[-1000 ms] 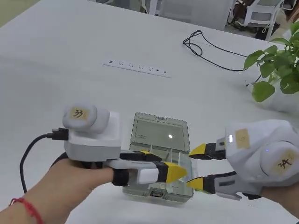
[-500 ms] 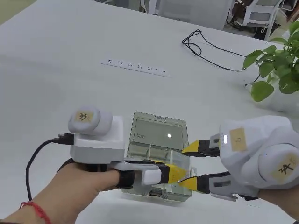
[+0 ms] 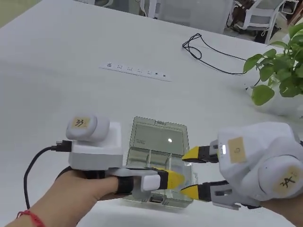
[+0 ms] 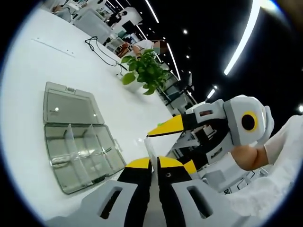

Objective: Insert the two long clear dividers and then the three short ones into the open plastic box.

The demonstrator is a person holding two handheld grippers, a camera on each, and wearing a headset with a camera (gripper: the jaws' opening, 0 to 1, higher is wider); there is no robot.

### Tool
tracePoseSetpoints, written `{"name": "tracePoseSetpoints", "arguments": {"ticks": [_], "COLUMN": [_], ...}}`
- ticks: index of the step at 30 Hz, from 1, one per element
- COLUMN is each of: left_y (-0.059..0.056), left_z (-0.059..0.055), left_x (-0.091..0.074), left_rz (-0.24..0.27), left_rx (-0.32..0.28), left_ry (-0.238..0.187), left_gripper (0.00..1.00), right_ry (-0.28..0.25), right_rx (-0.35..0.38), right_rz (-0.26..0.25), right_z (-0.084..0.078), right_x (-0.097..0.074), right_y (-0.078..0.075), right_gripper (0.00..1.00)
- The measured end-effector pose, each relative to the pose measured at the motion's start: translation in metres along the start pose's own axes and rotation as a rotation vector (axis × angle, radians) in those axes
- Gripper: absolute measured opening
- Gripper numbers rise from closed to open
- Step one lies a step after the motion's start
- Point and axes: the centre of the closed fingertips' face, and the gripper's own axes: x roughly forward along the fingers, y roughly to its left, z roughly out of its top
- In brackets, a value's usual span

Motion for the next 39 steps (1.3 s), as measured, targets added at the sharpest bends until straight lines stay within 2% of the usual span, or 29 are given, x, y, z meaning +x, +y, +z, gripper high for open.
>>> {"name": "tracePoseSetpoints", "arguments": {"ticks": [4,8,14,15,17,18,21,22,25,26,28,30,33,36,38,39], "left_y": [-0.001,-0.001,0.001,0.002,0.000,-0.001,-0.001,-0.001,-0.004,-0.008,-0.010,-0.013,-0.019,-0.029,-0.034,-0.034], "left_z": [0.000,-0.001,0.002,0.003,0.002,0.002,0.001,0.000,-0.005,-0.005,-0.008,-0.012,-0.016,-0.017,-0.014,-0.014], "left_x": [0.000,0.001,0.000,-0.001,-0.004,-0.004,-0.006,-0.006,-0.007,-0.008,-0.010,-0.011,-0.013,-0.015,-0.016,-0.017], "left_rz": [-0.010,-0.005,0.002,-0.001,-0.002,-0.003,-0.001,-0.008,-0.026,-0.050,-0.064,-0.082,-0.120,-0.165,-0.184,-0.185], "left_rx": [-0.015,-0.001,-0.021,0.021,-0.003,0.007,0.077,0.124,0.190,0.233,0.277,0.332,0.443,0.514,0.569,0.574], "left_ry": [-0.003,0.001,-0.018,-0.021,-0.013,-0.013,-0.001,0.003,0.027,0.027,0.037,0.055,0.065,0.055,0.027,0.024], "left_gripper": [0.00,0.00,0.00,0.00,0.00,0.00,0.00,0.00,0.00,0.00,0.00,0.00,0.00,0.00,0.00,0.00], "right_ry": [0.003,0.008,0.002,-0.004,-0.010,-0.013,-0.063,-0.089,-0.142,-0.161,-0.181,-0.200,-0.233,-0.240,-0.243,-0.244], "right_rx": [-0.006,-0.010,-0.010,-0.004,0.020,0.024,0.082,0.113,0.178,0.197,0.204,0.223,0.238,0.245,0.230,0.231], "right_rz": [0.003,0.006,-0.010,-0.012,-0.002,-0.008,0.011,0.022,0.086,0.124,0.167,0.236,0.322,0.390,0.441,0.446], "right_z": [-0.001,-0.001,0.001,0.003,0.004,0.004,0.008,0.009,0.011,0.011,0.011,0.011,0.015,0.016,0.017,0.018], "right_x": [0.000,0.000,0.000,-0.001,-0.001,-0.002,-0.007,-0.010,-0.017,-0.019,-0.022,-0.025,-0.029,-0.029,-0.029,-0.029], "right_y": [0.000,0.001,-0.002,-0.003,-0.003,-0.004,-0.007,-0.009,-0.010,-0.009,-0.008,-0.004,0.001,0.007,0.014,0.014], "right_gripper": [0.33,0.33,0.34,0.33,0.34,0.35,0.35,0.35,0.32,0.31,0.27,0.26,0.23,0.21,0.17,0.16]}}
